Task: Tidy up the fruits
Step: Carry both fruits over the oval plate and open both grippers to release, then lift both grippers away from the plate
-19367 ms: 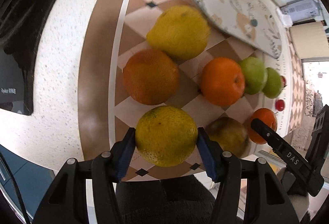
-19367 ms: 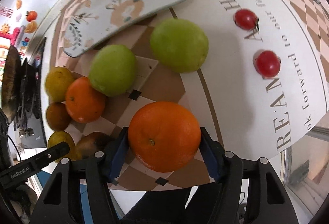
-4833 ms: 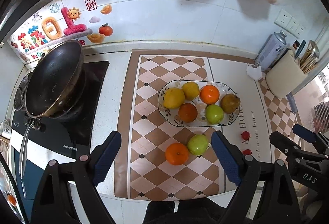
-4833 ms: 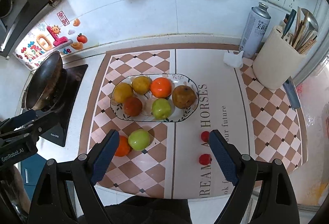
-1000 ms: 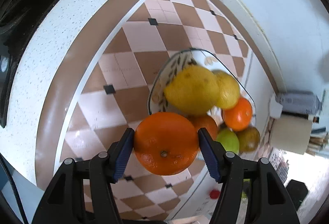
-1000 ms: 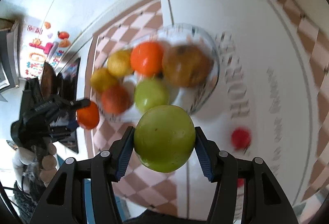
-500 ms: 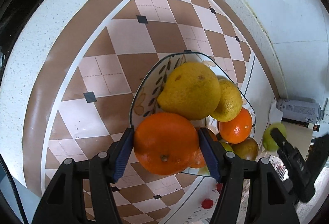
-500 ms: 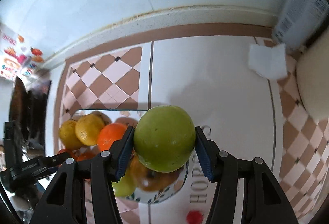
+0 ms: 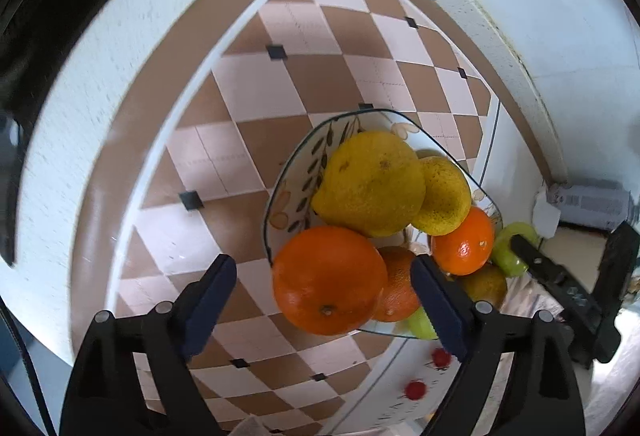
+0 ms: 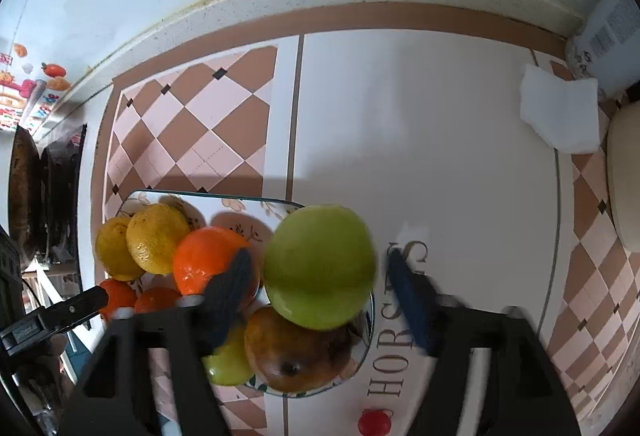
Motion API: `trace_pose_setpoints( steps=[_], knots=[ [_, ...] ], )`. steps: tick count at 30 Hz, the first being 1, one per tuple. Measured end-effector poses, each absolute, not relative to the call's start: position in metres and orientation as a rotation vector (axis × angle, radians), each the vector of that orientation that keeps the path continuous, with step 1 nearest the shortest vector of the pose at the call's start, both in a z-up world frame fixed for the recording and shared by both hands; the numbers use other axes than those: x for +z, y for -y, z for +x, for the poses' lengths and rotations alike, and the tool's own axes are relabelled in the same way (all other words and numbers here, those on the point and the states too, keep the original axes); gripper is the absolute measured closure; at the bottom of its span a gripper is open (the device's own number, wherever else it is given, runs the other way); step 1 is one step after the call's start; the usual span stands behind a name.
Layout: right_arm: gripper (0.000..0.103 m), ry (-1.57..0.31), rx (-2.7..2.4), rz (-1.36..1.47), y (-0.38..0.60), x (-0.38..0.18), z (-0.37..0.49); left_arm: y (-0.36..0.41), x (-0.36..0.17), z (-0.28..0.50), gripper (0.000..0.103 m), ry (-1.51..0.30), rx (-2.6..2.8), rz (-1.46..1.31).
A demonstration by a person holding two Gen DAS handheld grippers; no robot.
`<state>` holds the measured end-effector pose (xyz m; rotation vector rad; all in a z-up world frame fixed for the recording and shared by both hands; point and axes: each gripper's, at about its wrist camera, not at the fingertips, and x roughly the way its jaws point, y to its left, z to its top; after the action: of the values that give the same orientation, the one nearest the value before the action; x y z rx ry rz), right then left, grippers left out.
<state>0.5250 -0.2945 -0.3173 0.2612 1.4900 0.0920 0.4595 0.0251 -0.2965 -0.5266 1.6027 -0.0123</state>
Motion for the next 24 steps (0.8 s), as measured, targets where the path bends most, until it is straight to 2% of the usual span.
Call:
trace_pose_setpoints(
  steps=[5,7,14,24],
  knots=[
    [0.019,-1.451,0.094,0.272,0.295,-0.293,0.508,-0.021,-0.277,0.452,0.014,-1.572,-0.013,-0.414],
    [0.009,-1.435,0.086,0.25,0.29,-0.282,0.498,-0.017,-0.269,0.448,0.014,-1.554,-0.022,-0.365],
    [0.009,-1.366,0.01,0.124,0.265,-0.251,0.44,0.004,-0.233,0.417,0.014,-1.459,-0.029,-0.134],
    [0.008,-1.262,-0.074,0.137,0.248,-0.211,0.354,0.025,-0.205,0.366,0.014,-1.339,-0.046,0.033]
  ],
)
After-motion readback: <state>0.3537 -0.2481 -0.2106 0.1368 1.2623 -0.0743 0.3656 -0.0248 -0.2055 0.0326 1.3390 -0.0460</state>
